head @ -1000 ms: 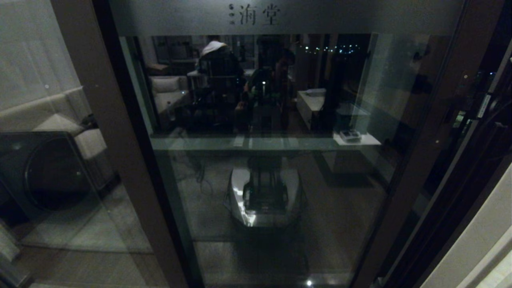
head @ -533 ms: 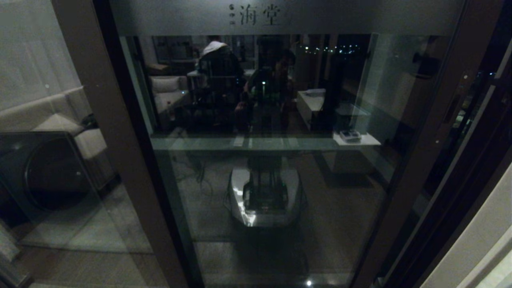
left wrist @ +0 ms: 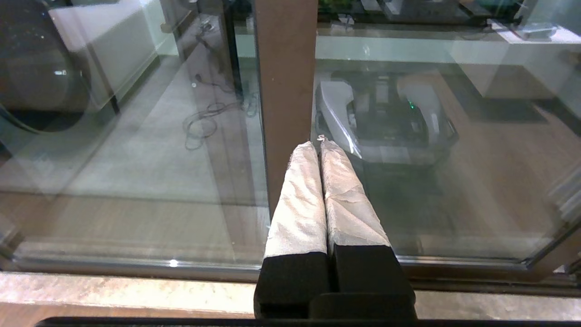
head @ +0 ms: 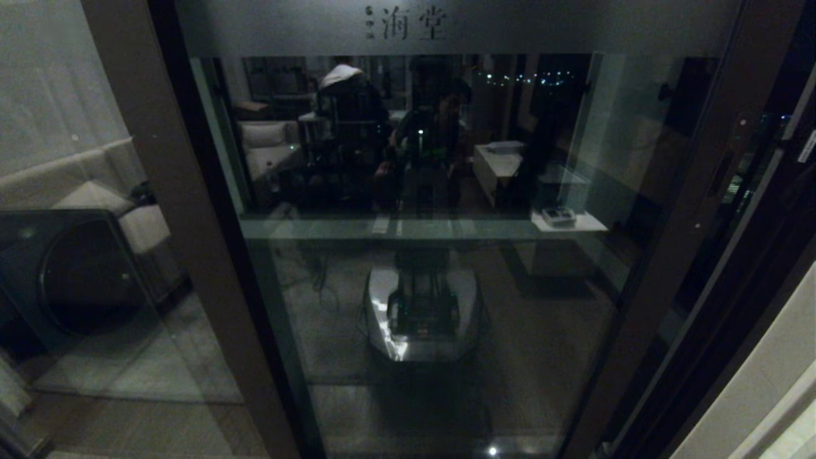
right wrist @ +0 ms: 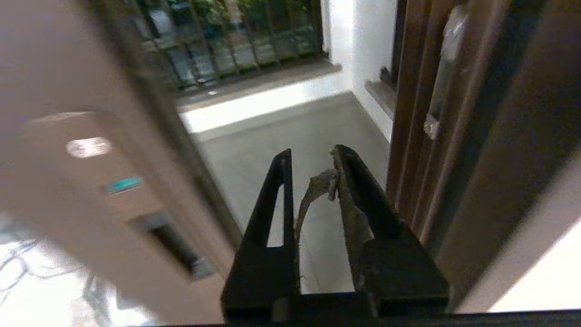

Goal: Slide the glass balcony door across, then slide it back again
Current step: Open the slid door

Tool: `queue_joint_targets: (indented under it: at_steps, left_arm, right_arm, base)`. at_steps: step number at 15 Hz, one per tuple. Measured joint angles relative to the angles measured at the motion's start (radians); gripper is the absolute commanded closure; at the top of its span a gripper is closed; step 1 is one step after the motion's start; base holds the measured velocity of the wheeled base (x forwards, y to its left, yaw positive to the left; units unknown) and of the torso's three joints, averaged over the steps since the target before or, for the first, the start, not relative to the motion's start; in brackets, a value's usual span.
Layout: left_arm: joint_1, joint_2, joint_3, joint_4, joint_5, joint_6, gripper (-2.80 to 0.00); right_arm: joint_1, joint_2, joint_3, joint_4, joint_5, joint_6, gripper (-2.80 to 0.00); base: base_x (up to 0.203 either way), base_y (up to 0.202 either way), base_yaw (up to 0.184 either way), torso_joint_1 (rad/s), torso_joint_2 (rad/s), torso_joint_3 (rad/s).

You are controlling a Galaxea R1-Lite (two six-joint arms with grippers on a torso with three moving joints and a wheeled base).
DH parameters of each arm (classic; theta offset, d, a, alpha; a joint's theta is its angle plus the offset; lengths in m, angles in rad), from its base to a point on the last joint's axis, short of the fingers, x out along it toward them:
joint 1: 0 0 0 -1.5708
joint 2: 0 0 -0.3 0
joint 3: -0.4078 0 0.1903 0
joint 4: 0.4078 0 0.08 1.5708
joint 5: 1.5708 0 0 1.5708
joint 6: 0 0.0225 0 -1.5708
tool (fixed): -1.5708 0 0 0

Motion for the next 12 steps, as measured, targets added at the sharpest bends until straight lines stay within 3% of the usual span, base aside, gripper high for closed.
queue_joint_targets:
  at_steps: [12]
  left_arm:
    - [0.000, 0.000, 0.000, 0.000, 0.000, 0.000, 0.00]
  right_arm:
    - [0.101, 0.138, -0.040, -0.006, -0.009, 0.091, 0.00]
  base:
    - [0.000, 0.000, 0.000, 0.000, 0.00, 0.000]
